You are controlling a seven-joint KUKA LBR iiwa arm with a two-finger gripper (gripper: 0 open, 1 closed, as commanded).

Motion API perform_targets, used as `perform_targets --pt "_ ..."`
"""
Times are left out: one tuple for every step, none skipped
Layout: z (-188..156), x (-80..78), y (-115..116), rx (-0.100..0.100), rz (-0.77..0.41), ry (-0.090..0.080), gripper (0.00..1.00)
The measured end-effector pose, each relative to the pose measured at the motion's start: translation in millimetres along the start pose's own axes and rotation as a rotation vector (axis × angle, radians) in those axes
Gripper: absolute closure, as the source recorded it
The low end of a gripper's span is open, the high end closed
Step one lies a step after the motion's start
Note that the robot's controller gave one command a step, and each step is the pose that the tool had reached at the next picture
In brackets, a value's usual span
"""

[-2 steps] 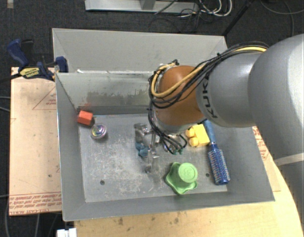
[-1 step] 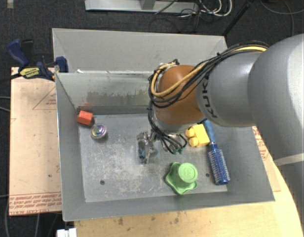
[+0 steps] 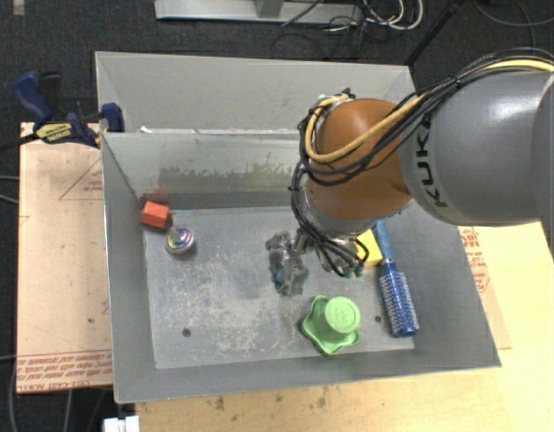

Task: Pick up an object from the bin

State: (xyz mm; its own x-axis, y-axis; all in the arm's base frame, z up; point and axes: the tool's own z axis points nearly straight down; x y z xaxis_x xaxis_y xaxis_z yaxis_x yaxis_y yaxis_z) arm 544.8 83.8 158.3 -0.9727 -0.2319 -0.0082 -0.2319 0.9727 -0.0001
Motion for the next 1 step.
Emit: perform_targets --pt "-32.1 21.3 -1.2 0.0 -0.038 0.004 1.0"
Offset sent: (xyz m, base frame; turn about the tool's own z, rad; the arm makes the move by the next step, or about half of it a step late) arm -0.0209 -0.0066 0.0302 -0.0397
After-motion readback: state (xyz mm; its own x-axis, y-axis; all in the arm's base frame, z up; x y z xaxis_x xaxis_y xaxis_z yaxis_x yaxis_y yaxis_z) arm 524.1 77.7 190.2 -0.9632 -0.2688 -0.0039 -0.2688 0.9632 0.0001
